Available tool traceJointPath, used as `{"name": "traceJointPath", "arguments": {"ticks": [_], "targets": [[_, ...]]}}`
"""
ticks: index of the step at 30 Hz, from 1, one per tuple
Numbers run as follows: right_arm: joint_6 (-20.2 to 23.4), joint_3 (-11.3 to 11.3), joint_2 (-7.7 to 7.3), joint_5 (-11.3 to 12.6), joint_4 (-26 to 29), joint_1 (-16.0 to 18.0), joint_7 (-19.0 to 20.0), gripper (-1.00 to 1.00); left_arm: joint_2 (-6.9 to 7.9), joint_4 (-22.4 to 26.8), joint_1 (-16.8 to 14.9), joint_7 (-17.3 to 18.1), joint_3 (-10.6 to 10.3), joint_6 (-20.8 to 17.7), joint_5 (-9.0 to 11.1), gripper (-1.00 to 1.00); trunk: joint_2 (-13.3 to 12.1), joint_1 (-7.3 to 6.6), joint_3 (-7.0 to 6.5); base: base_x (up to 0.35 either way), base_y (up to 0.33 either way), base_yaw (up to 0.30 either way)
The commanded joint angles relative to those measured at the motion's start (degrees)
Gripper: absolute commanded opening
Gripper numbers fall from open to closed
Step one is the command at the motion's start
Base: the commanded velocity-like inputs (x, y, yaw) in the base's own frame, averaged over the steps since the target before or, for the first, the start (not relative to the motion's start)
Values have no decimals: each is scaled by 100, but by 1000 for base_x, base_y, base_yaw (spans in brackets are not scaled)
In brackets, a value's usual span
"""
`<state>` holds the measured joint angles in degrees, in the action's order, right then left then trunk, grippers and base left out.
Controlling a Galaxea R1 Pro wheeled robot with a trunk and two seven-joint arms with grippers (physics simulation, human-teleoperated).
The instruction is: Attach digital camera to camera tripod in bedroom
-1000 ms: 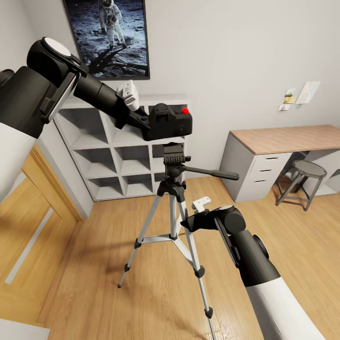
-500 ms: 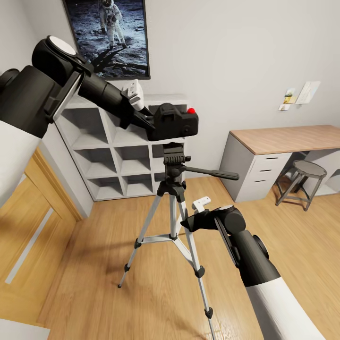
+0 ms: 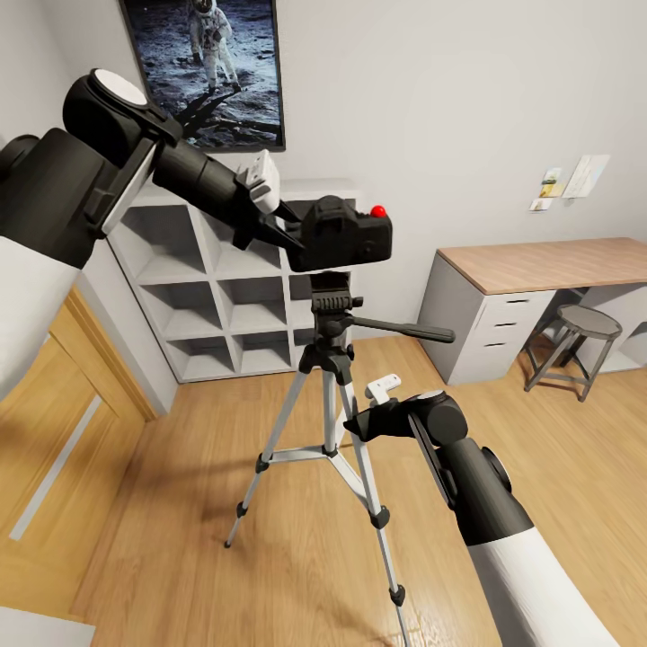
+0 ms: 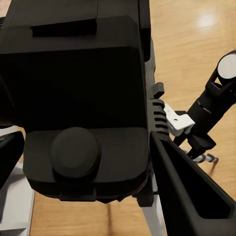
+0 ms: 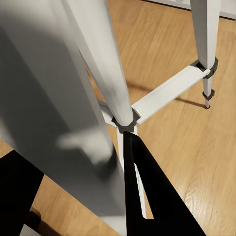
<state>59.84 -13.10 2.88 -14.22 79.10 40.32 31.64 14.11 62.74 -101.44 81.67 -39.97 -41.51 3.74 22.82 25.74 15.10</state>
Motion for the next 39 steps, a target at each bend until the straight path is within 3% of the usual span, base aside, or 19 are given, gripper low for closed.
{"name": "traceJointPath", "arguments": {"ticks": [1, 8, 9, 10, 12, 19, 32, 39], "targets": [[1, 1, 2, -415, -8, 3, 44, -100, 8, 14, -7, -4, -18, -41, 32, -100, 10, 4, 13, 0, 0, 0], [1, 1, 2, -415, -16, 3, 44, -100, 44, 34, 1, -8, 2, -38, 11, -100, 10, 4, 13, 0, 0, 0], [2, 10, 4, -96, -26, 3, 44, -100, 77, 1, 35, -48, 34, -23, 29, -100, 10, 4, 12, 0, 0, 0], [7, 13, 12, -83, -24, 4, 44, -100, 110, -32, 68, -81, 48, -12, 22, -100, 10, 4, 12, 0, 0, 0], [11, 16, 19, -98, -25, 6, 44, -100, 164, -88, 136, -150, 50, 13, 17, -100, 10, 4, 12, 0, 0, 0], [16, 13, 4, -96, -19, 7, 44, -100, 139, -200, 333, -121, 52, 4, -19, -100, 10, 4, 12, 0, 0, 0], [16, 7, -35, -26, -17, 6, 44, -100, 119, -199, 362, -117, 62, 28, -13, -100, 10, 4, 12, 0, 0, 0], [16, 9, -39, -25, -17, 5, 44, -100, 118, -160, 362, -110, 261, 102, -6, -100, 10, 4, 12, 0, 0, 0]]}}
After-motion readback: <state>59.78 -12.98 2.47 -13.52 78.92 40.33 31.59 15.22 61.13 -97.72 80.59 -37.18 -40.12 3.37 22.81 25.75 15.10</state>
